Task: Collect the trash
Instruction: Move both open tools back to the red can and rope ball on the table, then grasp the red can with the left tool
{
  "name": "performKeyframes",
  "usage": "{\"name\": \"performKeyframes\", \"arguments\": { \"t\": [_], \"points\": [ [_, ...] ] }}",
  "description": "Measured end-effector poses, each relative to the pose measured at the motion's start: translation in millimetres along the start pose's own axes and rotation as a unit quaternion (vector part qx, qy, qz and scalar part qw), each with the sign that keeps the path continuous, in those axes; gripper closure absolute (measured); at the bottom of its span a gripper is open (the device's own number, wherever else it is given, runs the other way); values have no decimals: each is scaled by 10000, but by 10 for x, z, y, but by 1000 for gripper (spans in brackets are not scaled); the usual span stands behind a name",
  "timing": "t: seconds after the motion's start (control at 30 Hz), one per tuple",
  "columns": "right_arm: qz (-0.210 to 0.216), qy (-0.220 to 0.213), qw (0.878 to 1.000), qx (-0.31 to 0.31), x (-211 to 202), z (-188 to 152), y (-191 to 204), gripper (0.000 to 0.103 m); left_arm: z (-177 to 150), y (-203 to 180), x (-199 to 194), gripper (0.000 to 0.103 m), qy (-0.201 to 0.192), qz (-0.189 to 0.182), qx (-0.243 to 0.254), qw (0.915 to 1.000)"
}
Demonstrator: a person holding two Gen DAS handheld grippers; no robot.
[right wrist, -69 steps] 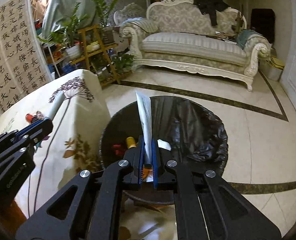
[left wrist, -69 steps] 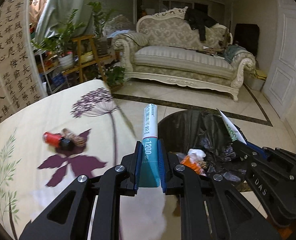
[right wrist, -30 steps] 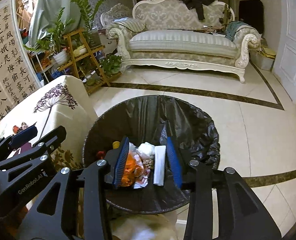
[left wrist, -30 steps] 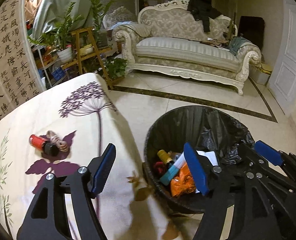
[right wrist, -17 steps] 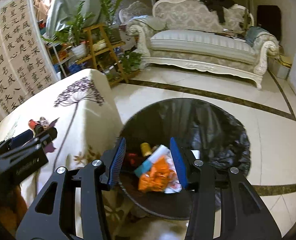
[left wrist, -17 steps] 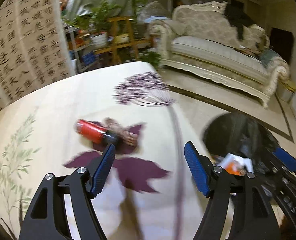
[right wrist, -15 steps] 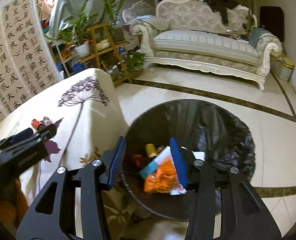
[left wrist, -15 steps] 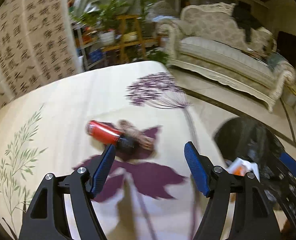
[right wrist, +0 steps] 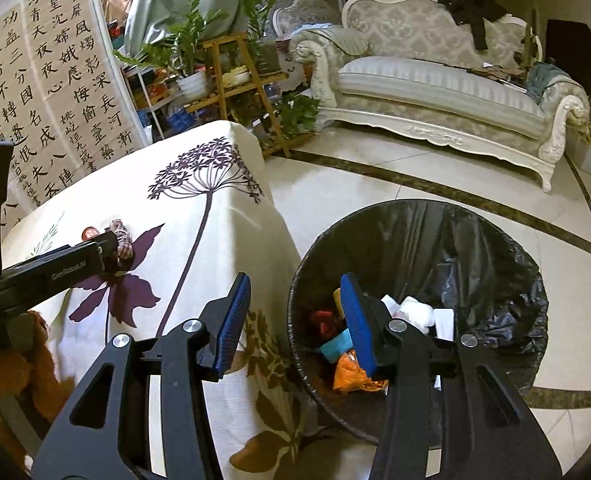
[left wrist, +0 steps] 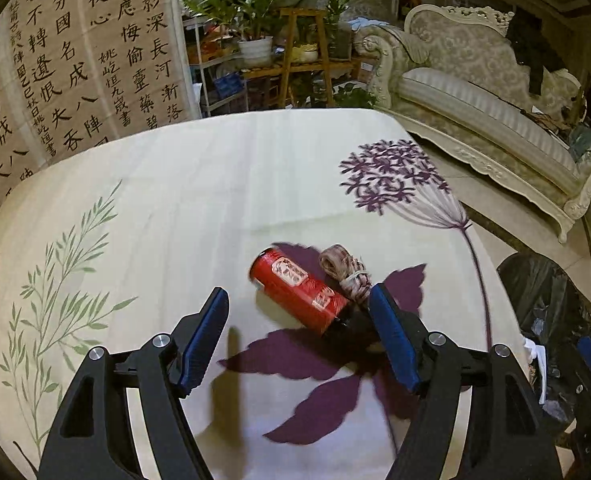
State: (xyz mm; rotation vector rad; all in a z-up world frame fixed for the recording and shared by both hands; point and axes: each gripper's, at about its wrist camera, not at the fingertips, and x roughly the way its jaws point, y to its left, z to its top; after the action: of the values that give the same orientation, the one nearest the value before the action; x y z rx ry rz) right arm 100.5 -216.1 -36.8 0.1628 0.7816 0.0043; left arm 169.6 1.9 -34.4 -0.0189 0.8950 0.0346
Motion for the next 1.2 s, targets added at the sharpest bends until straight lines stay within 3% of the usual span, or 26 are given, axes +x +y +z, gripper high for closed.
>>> {"name": "performKeyframes", "arguments": {
  "t": [0.4,0.67,0.73,0.77,0.9,1.2],
  "points": [
    [103,1,9999,-122,-19,20,140,57,-130,392,-35,32,179,100,-239,9995],
    [256,0,9991,-337,20,104,358,57,-27,377,39,33,151,12,-90,9998],
    [291,-13,9987,-414,21,123,430,57,-36,383,51,47,155,11,-36,9999],
    [324,-8,9984,-454,34,138,478,57,-43,379,58,49,164,-4,6,9999],
    [450,44,9974,-568,89,168,633,57,-80,370,21,78,51,-19,224,9997],
    [675,267,9923,-1002,295,206,1069,57,-122,604,-77,78,-69,-21,179,9998]
  ]
}}
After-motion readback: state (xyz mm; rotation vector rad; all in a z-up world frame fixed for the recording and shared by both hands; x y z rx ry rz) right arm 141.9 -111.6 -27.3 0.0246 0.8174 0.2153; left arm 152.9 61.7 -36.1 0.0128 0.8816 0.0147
